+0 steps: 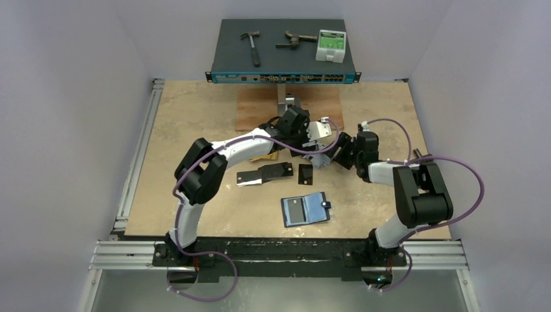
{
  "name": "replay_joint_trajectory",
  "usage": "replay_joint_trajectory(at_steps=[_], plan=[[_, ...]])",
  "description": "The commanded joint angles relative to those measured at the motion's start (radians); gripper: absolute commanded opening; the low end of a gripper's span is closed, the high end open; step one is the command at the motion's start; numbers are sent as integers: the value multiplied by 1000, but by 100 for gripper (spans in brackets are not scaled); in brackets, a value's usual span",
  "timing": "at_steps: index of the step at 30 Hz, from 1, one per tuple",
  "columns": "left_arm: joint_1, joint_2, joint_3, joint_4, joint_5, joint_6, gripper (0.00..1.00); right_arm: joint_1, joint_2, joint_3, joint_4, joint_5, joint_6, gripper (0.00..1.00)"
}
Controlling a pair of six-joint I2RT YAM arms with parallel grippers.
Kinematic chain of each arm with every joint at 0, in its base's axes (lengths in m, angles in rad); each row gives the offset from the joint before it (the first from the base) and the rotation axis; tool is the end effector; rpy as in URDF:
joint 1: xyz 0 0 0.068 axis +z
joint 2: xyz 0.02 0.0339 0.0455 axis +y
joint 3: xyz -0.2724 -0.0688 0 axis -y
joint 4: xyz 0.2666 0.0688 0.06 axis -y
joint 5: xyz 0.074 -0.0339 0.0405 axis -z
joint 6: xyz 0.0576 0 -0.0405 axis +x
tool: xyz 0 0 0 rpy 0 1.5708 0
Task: Put the credit cards into the card holder
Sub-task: Pick up the credit card from the center of the board.
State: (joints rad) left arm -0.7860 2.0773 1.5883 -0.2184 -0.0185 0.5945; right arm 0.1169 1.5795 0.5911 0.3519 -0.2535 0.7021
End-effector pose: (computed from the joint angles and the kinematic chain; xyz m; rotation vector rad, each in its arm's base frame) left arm 0.3652 -0.3641 0.1939 1.4438 1.7637 -0.0794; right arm 0.3196 0.0521 0.1191 0.5169 2.2234 0.7237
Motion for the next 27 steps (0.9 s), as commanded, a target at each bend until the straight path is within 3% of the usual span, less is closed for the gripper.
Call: replay_joint_trajectory(at_steps=[1, 6, 15, 27], plan=[[5, -39, 12, -3, 14, -19, 94, -2, 46, -1, 85, -50, 38, 62], [4, -38, 10, -4, 13, -20, 93, -2, 27, -25, 80, -47, 18, 58], [5, -49, 3, -6, 14, -31, 92, -1, -8, -32, -35, 24, -28, 41], [4, -64, -16, 0, 14, -37, 91, -1, -104, -53, -125, 68, -48, 36]])
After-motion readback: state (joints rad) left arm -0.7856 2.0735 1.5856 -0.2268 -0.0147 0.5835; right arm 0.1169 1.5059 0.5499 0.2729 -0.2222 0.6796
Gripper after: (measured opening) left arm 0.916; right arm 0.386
